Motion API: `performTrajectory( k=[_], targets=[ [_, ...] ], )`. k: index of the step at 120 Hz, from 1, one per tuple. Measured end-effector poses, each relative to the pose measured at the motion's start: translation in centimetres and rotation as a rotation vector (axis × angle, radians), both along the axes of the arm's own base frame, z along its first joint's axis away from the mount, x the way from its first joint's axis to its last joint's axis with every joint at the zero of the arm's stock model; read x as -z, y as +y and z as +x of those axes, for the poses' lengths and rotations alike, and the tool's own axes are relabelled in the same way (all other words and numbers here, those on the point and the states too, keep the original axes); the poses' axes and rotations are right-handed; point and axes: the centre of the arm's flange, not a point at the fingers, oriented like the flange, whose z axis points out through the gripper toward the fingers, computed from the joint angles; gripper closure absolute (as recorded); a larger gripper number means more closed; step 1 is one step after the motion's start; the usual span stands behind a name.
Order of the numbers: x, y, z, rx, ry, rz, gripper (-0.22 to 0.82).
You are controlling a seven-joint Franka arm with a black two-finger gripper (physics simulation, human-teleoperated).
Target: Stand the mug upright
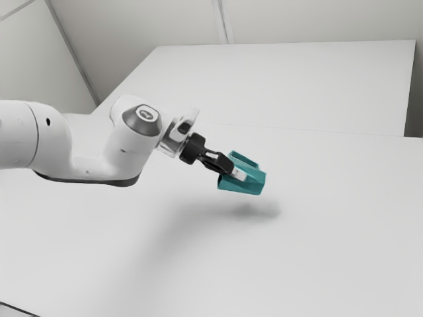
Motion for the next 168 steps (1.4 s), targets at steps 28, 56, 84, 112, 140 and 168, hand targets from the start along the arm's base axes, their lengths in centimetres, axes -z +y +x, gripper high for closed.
performTrajectory(
  k=[28, 56, 84, 112, 140, 168],
  targets=[
    [-2.3, 4.2, -3.1, 0.074, -0.074, 0.347, 0.78],
    [-2.8, 8.0, -2.3, 0.103, -0.083, 0.628, 0.78],
    [-1.7, 9.8, 0.2, 0.111, -0.026, 0.779, 0.78],
    [0.2, 10.0, 0.5, 0.139, 0.043, 0.884, 0.78],
    [1.3, 9.7, 0.4, 0.145, 0.076, 0.940, 0.78],
    [2.8, 9.9, 0.5, 0.125, 0.111, 0.952, 0.78]
  ],
)
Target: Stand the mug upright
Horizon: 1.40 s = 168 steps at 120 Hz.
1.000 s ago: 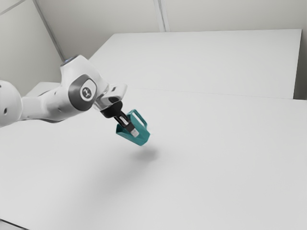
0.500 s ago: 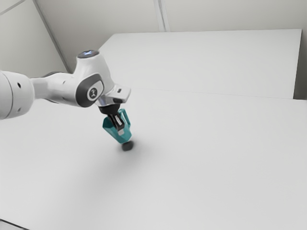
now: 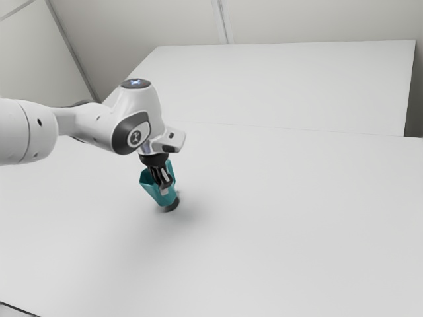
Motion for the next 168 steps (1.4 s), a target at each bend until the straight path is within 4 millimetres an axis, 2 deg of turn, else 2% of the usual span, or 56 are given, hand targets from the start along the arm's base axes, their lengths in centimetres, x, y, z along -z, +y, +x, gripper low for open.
performTrajectory(
  k=[80, 129, 153, 168],
  targets=[
    [1.2, 0.1, 0.1, -0.051, 0.008, 0.006, 0.78],
    [1.1, 0.1, 0.1, -0.057, 0.008, 0.002, 0.47],
    [0.4, 0.2, 0.2, -0.059, -0.005, -0.001, 0.36],
    [-0.6, 0.2, 0.5, -0.058, -0.025, -0.004, 0.25]
  ],
)
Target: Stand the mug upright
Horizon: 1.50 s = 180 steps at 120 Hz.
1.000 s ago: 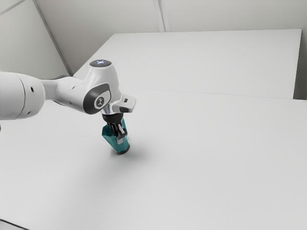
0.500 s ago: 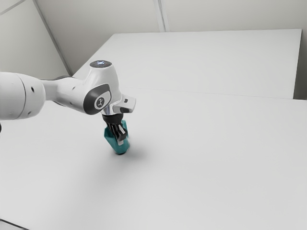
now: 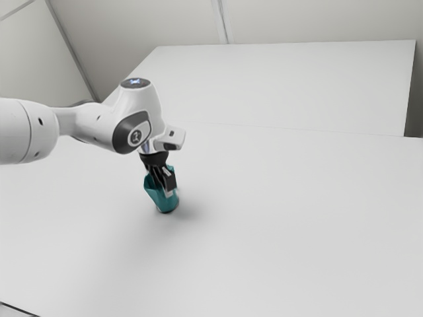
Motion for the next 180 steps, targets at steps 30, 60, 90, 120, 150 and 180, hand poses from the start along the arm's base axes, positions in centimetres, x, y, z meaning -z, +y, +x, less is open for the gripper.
performTrajectory(
  k=[30, 60, 90, 120, 150, 180],
  targets=[
    [-5.6, -0.3, 0.8, -0.001, -0.105, -0.016, 0.08],
    [-14.5, -1.4, 5.3, -0.041, -0.187, -0.078, 0.03],
    [-18.7, 1.5, 6.5, -0.169, -0.088, -0.096, 0.01],
    [-18.3, 1.6, 5.5, -0.238, 0.001, -0.088, 0.00],
    [-18.1, 1.6, 5.2, -0.281, 0.030, -0.080, 0.00],
    [-18.0, 1.6, 5.1, -0.308, 0.038, -0.077, 0.00]
  ],
)
